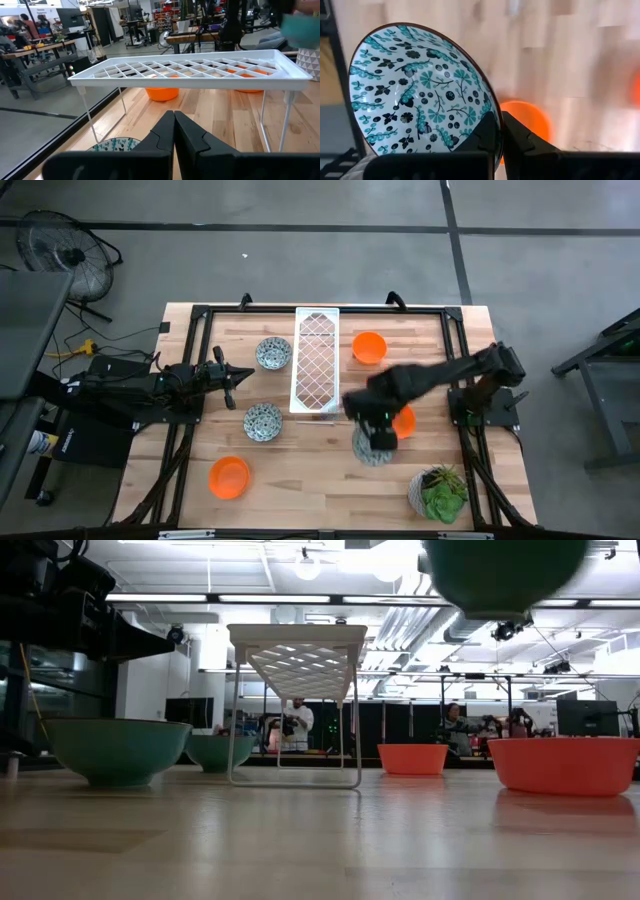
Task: Pick & Place Mini bowls
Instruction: Put the bottom right white bowl on the shelf
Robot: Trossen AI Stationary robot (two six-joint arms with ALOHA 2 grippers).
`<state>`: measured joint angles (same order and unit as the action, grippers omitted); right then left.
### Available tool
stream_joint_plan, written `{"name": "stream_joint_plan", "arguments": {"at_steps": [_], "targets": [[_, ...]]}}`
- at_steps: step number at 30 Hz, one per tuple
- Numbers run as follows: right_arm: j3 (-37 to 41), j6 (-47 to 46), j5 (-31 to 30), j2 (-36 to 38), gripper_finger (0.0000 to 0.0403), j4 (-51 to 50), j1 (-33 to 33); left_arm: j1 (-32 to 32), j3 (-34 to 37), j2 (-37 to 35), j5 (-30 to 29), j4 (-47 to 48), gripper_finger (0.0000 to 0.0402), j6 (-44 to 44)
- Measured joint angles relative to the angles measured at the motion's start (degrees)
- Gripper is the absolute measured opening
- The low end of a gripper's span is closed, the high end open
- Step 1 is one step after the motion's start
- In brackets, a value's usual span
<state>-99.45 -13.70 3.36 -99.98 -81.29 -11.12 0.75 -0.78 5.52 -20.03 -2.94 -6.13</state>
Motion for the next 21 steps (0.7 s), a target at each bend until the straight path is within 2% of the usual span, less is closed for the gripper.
{"name": "stream_joint_plan", "arguments": {"at_steps": [9,17,21], "targets": [[-12.5,9.6,3.3,0.0,0.0001,-4.0,17.8,0.0,0.0,0.0,0.0,0.0,0.0001,0.0],[-18.1,10.2,3.6,-0.3,0.0,-0.8,32.0,0.0,0.0,0.0,0.0,0.0,0.0001,0.0],[-21.0,11.4,7.3,-2.7,0.0,-1.0,36.8,0.0,0.0,0.0,0.0,0.0,0.0001,0.0]]}}
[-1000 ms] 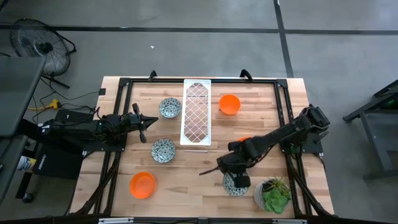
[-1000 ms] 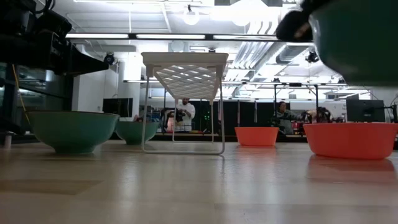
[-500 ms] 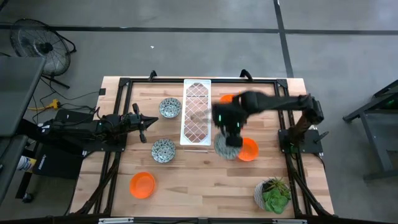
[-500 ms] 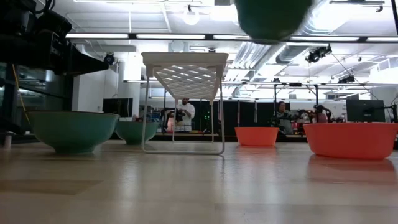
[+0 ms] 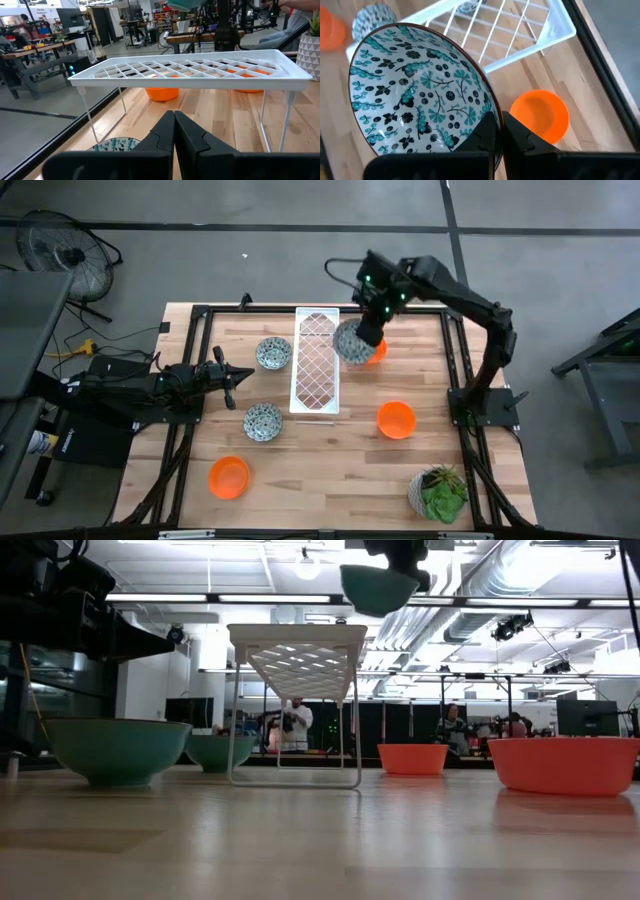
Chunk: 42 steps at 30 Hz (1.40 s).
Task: Pick & Place Mini bowls
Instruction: Put the bottom right white bowl on the shelf
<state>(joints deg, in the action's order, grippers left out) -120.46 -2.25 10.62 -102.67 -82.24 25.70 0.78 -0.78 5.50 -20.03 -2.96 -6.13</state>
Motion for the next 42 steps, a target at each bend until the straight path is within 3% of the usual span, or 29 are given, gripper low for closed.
{"name": "stream_joint_plan", "arguments": {"at_steps": [11,16,31,42], "targets": [[-14.5,-2.3,4.2,-17.5,0.0,-2.7,5.5,0.0,0.0,0.0,0.0,0.0,0.0001,0.0],[-9.4,-6.1,9.6,-18.4,0.0,2.9,7.8,0.0,0.0,0.0,0.0,0.0,0.0001,0.0],[-11.6,-14.1,8.1,-18.4,0.0,5.6,9.4,0.0,0.0,0.0,0.0,0.0,0.0001,0.0],[-11.6,-14.6,5.5,-18.4,0.0002,9.0,7.0,0.0,0.0,0.0,0.0,0.0,0.0001,0.0]]}}
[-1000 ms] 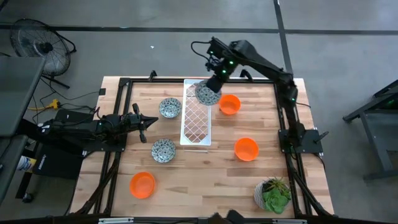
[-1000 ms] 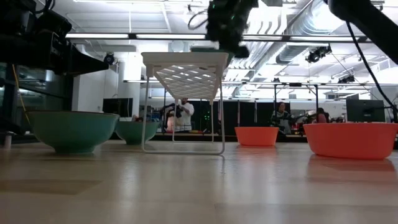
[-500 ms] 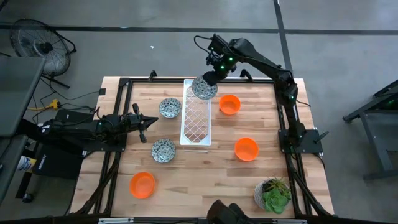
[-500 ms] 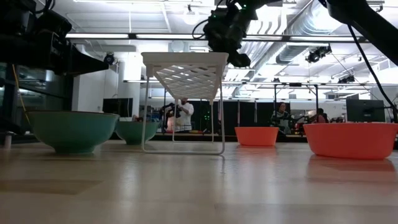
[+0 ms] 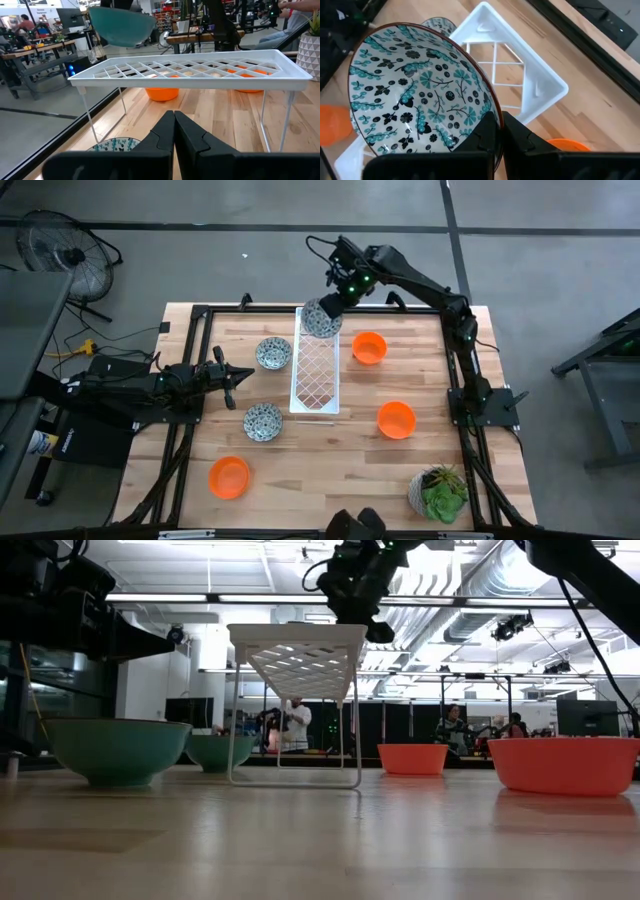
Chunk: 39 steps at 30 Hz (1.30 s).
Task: Pick & Place Mini bowls
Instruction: Put the bottom right white bowl on the shelf
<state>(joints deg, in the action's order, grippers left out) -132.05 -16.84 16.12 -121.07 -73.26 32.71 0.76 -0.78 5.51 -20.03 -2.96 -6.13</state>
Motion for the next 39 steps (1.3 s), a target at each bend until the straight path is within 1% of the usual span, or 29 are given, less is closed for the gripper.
{"name": "stream_joint_plan", "arguments": {"at_steps": [3,8,17,22,28,34,39], "targets": [[0.0,-0.2,-1.0,0.0,0.0002,-0.4,-0.6,0.0,0.0,0.0,0.0,0.0,0.0001,0.0],[0.0,-2.3,-0.1,0.0,0.0002,-1.6,-0.6,0.0,0.0,0.0,0.0,0.0,0.0001,0.0],[0.3,-2.5,-0.2,0.1,0.0002,-1.3,1.1,0.0,0.0,0.0,0.0,0.0,0.0001,0.0],[3.2,-2.6,-0.8,0.1,0.0002,-0.8,1.1,0.0,0.0,0.0,0.0,0.0,0.0001,0.0],[7.6,-5.5,-0.7,0.1,0.0002,1.6,1.1,0.0,0.0,0.0,0.0,0.0,0.0001,0.0],[9.7,-7.9,2.5,0.1,0.0002,8.1,0.7,0.0,0.0,0.0,0.0,0.0,0.0001,0.0],[9.7,-9.6,4.5,0.1,0.0002,9.8,0.7,0.0,0.0,0.0,0.0,0.0,0.0001,0.0]]}}
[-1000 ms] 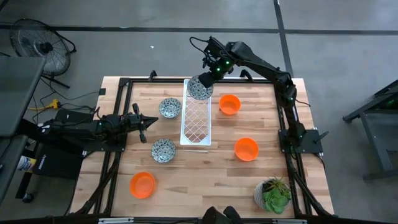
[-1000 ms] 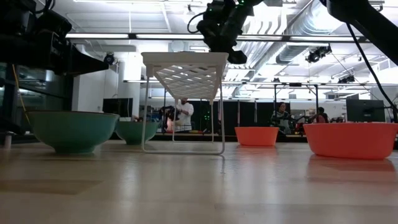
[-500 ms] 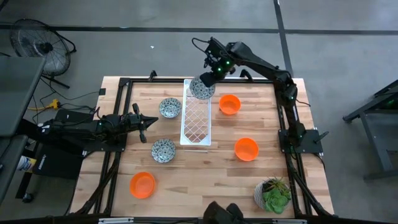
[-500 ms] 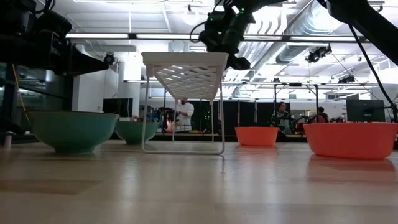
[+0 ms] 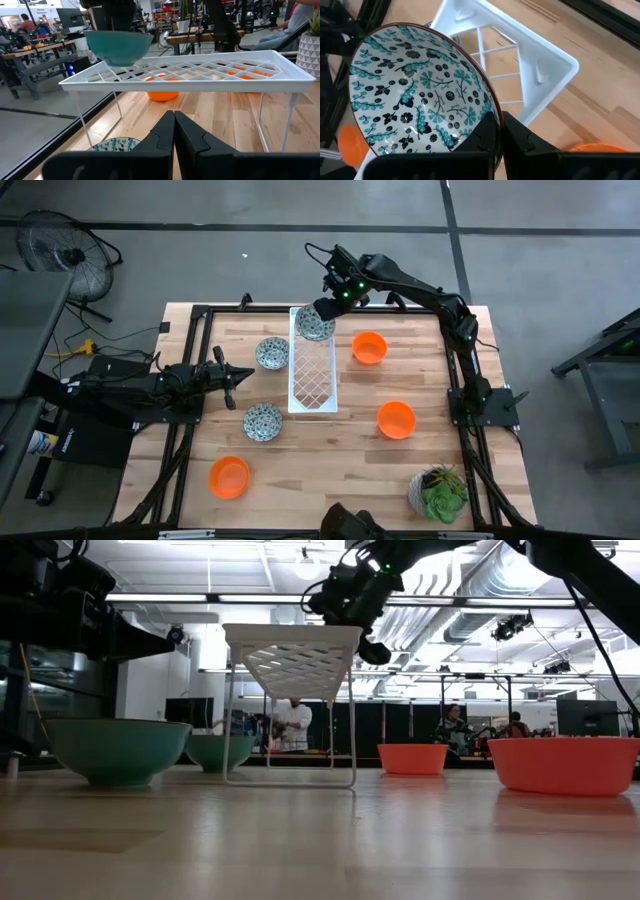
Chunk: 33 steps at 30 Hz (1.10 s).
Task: Pick & Place Mini bowls
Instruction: Put the bottom right white bowl on the shelf
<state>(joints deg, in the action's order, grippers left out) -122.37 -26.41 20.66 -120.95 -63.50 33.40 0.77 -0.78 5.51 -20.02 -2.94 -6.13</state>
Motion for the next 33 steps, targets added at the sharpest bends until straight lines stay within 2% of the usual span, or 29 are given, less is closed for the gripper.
{"name": "stream_joint_plan", "arguments": {"at_steps": [11,23,33], "targets": [[0.0,1.1,0.1,0.0,0.0003,-0.2,0.0,0.0,0.0,0.0,0.0,0.0,0.0001,0.0],[0.0,2.4,0.3,0.0,0.0028,0.0,0.0,0.0,0.0,0.0,0.0,0.0,0.0001,0.0],[0.0,2.9,0.2,0.0,0.0034,1.5,0.0,0.0,0.0,0.0,0.0,0.0,0.0001,0.0]]}}
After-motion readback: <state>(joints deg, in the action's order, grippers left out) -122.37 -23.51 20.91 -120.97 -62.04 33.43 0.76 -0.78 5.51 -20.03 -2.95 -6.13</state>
